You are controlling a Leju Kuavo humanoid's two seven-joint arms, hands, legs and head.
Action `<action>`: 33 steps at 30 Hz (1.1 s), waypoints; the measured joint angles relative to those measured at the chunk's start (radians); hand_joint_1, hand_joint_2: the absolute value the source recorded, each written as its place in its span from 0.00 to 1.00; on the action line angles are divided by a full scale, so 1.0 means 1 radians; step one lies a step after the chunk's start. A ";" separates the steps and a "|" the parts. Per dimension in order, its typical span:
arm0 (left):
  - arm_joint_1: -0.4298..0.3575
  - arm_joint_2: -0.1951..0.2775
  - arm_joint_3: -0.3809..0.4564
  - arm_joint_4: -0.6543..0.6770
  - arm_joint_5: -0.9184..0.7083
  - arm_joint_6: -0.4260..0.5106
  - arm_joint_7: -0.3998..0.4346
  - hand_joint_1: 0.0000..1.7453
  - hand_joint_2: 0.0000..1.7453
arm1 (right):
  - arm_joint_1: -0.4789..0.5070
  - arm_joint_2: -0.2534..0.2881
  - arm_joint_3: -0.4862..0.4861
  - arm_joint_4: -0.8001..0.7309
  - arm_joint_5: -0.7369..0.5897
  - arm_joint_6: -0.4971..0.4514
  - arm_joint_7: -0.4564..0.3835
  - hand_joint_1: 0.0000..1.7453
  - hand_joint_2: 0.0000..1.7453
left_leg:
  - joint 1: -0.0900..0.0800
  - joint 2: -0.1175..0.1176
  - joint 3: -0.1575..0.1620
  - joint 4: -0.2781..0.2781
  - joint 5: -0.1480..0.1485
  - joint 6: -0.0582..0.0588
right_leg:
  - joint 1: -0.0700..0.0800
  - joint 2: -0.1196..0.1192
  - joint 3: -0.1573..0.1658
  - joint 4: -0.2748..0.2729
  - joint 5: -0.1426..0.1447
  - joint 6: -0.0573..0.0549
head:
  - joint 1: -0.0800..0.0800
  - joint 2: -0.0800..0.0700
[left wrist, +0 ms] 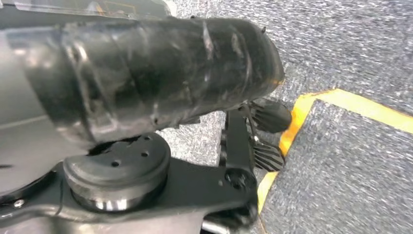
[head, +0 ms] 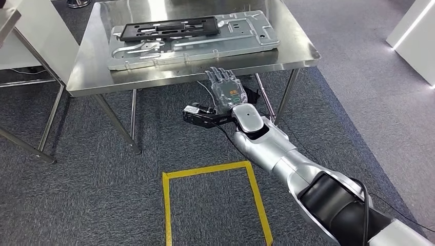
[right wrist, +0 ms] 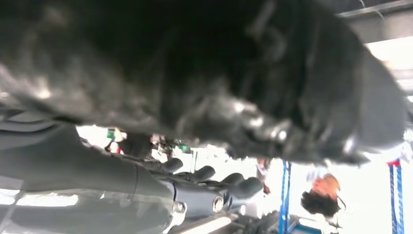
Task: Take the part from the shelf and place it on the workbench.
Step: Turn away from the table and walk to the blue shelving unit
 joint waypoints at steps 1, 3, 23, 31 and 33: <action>0.000 0.000 0.000 0.000 0.000 0.000 0.000 0.00 0.00 | 0.000 0.000 0.000 0.000 0.000 0.000 0.000 0.00 0.00 | -0.001 0.000 0.049 -0.067 0.023 0.005 | 0.000 0.000 -0.007 0.003 0.004 0.002 | 0.000 0.000; -0.002 0.002 0.000 0.000 0.000 0.000 0.000 0.00 0.00 | -0.001 0.000 0.000 0.000 0.000 0.000 0.000 0.00 0.00 | -0.007 0.000 0.141 -0.202 0.034 0.017 | 0.001 -0.001 -0.016 0.006 0.010 0.009 | 0.001 0.000; 0.000 0.002 0.000 0.000 0.000 0.000 0.000 0.00 0.00 | 0.005 -0.002 0.000 0.000 0.000 0.000 0.000 0.00 0.00 | -0.004 -0.001 0.106 -0.229 0.053 0.025 | -0.012 0.003 0.016 0.019 -0.027 0.027 | 0.001 0.000; 0.002 -0.001 0.000 0.000 0.000 0.000 0.000 0.00 0.00 | 0.007 -0.001 0.000 0.000 0.000 0.000 0.000 0.00 0.00 | 0.001 0.000 0.024 -0.013 -0.024 0.017 | -0.002 0.002 0.002 0.018 -0.013 0.006 | -0.002 0.000; 0.001 -0.001 0.000 0.000 0.000 0.000 0.000 0.00 0.00 | 0.005 -0.001 0.000 0.000 0.000 0.000 0.000 0.00 0.00 | -0.004 -0.001 0.095 -0.148 0.027 0.029 | 0.000 0.003 0.002 0.018 -0.012 0.007 | -0.002 0.000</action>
